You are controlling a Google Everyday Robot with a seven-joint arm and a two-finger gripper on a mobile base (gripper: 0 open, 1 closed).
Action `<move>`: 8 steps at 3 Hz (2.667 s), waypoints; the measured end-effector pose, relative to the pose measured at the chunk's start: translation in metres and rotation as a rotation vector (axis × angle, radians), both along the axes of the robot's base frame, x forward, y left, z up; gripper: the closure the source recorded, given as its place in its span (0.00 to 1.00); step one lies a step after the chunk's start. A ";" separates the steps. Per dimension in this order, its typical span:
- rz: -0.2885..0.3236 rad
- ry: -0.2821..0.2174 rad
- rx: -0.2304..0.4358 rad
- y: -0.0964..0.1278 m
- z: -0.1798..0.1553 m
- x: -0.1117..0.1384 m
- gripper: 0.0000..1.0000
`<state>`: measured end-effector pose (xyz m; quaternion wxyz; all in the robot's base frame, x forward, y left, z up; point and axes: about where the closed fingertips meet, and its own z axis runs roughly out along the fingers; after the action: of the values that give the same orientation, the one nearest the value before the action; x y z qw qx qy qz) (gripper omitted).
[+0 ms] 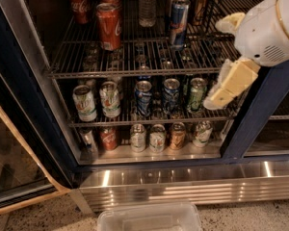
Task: Pick water bottle from top shelf of fridge
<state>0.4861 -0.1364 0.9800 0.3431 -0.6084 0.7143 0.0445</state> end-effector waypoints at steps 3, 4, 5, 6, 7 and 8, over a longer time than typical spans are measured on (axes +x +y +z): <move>-0.035 -0.159 0.160 0.040 0.022 0.024 0.00; -0.013 -0.168 0.164 0.053 0.022 0.024 0.00; -0.007 -0.206 0.225 0.081 0.021 0.018 0.00; -0.031 -0.277 0.342 0.114 0.024 0.021 0.00; -0.003 -0.319 0.445 0.146 0.034 0.038 0.00; 0.003 -0.322 0.446 0.149 0.036 0.036 0.00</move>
Offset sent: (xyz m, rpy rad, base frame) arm 0.0073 0.0320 0.0044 0.1096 -0.0745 -0.0004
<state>0.5225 0.0129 1.0160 0.5777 -0.5182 0.6221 0.1037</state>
